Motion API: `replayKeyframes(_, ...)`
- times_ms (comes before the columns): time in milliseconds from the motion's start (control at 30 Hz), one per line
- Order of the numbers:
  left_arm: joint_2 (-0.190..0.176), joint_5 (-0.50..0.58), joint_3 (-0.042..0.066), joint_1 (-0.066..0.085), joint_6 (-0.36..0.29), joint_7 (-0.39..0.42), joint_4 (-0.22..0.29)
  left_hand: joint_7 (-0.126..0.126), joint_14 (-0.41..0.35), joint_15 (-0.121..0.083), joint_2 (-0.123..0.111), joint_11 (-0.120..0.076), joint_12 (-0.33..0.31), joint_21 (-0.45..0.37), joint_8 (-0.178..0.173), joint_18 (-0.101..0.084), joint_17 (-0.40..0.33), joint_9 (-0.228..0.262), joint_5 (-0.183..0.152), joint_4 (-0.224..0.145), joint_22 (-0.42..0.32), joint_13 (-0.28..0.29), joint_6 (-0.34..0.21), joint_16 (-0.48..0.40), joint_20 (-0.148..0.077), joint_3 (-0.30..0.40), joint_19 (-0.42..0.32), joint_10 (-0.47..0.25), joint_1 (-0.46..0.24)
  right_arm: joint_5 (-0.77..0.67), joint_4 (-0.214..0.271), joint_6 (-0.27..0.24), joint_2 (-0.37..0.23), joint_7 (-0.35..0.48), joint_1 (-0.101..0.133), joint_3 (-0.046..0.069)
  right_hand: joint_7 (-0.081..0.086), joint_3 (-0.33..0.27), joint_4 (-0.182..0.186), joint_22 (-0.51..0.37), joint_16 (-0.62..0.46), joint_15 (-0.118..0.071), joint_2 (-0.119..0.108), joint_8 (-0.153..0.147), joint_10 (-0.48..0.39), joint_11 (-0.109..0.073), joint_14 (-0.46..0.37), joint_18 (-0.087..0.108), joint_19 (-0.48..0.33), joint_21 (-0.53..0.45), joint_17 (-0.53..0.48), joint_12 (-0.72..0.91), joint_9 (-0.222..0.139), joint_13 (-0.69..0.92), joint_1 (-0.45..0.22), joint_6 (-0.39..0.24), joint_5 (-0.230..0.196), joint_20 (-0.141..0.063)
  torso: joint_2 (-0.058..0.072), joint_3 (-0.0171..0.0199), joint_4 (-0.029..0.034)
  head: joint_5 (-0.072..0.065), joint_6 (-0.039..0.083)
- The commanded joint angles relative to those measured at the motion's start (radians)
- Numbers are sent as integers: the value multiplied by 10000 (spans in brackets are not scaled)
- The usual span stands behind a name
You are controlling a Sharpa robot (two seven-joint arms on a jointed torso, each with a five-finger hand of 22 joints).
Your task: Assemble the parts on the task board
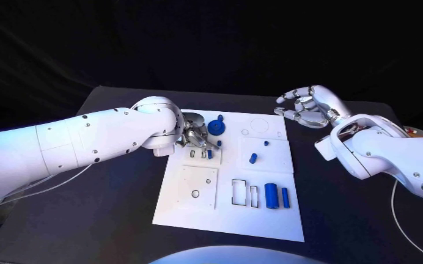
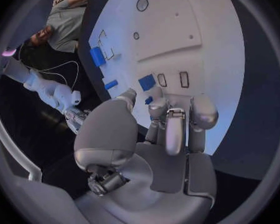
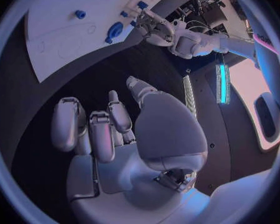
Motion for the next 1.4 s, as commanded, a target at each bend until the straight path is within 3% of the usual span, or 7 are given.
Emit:
replayKeyframes(33, 55, 16, -9, 15, 383, -42, -31, -37, 750, -87, 36, 0, 37, 45, -23, -195, 1459, 14, -27, -4, 15, -18, 6, 48, -2, -35, 59, 33, -32, -55, -9, 146, 15, -38, -10, 1, 2, 24, 67, 199, -52, -54, -11, 65, -17, -65, 683, 69, -4, 2, 1087, -16, 13, -12, 62, -47, 87, -37, 16, 6, 12, -1, -17)
replayKeyframes(600, 188, 69, -118, 14, 527, -46, -87, -48, 749, -93, 189, -13, 55, 152, -73, -208, 1491, 114, -24, -12, 149, 11, -1, 69, 3, 220, 37, -2, 496, -56, -51, 188, 57, -78, -36, -1, 3, 24, 78, 182, -61, -54, -11, 69, -22, -64, 678, 74, -17, -20, 1065, -22, 12, -21, 56, -49, 105, -37, 28, 12, 20, -20, -88)
replayKeyframes(833, 188, 472, -120, 14, 244, -20, -55, -125, 749, -153, 565, -75, 87, 246, -100, -211, 1518, 294, -17, -64, 258, 74, -27, 85, -10, 1443, -21, -22, 1477, -56, -82, 194, 82, -118, -48, -4, 3, 25, 85, 152, -72, -53, -10, 72, -34, -64, 670, 84, -40, -56, 1032, -35, 12, -36, 53, -49, 115, -37, 29, 15, 10, -8, -82)
replayKeyframes(900, 178, 781, -119, 13, -53, 42, -27, -144, 751, -154, 378, -99, 139, 286, 15, -214, 1526, 505, -37, -30, 306, 150, -58, 90, -37, 2280, -42, 8, 1857, -57, -89, 165, 85, -126, -54, -6, 4, 26, 94, 124, -83, -53, -11, 75, -61, -64, 663, 92, -62, -90, 1003, -63, 12, -69, 50, -51, 133, -37, 35, 14, 7, -4, -94)
replayKeyframes(967, 168, 1007, -118, 13, -354, 110, 5, -189, 755, -223, -39, -165, 284, 329, 295, -216, 1534, 929, 0, -111, 357, 378, -150, 93, -83, 3890, -54, 136, 2485, -59, -95, 153, 87, -141, -59, -7, 4, 36, 114, 108, -86, -52, -7, 88, -76, -64, 661, 98, -77, -116, 1003, -75, 13, -84, 51, -52, 193, -37, 39, 16, 3, -3, -106)
replayKeyframes(1100, 132, 1319, -107, 11, -763, 197, 79, -201, 755, -225, -612, -166, 340, 352, 597, -218, 1525, 1433, -27, -206, 382, 446, -261, 90, -88, 5452, -75, 231, 2416, -66, -106, 154, 91, -170, -76, -9, 4, 39, 125, 88, -97, -52, -14, 95, -96, -64, 654, 104, -93, -143, 976, -93, 12, -105, 51, -56, 233, -37, 39, 16, -4, -9, -100)
replayKeyframes(1400, -62, 1873, -71, 9, -963, 219, 205, -209, 755, -232, -769, -173, 417, 367, 736, -220, 1521, 1667, -36, -317, 403, 540, -295, 89, -92, 6003, -75, 310, 2257, -74, -118, 157, 80, -210, -112, -10, 5, 36, 133, 68, -101, -52, -26, 100, -101, -63, 652, 110, -109, -169, 967, -96, 13, -108, 46, -57, 256, -37, 38, 25, 28, -43, -91)
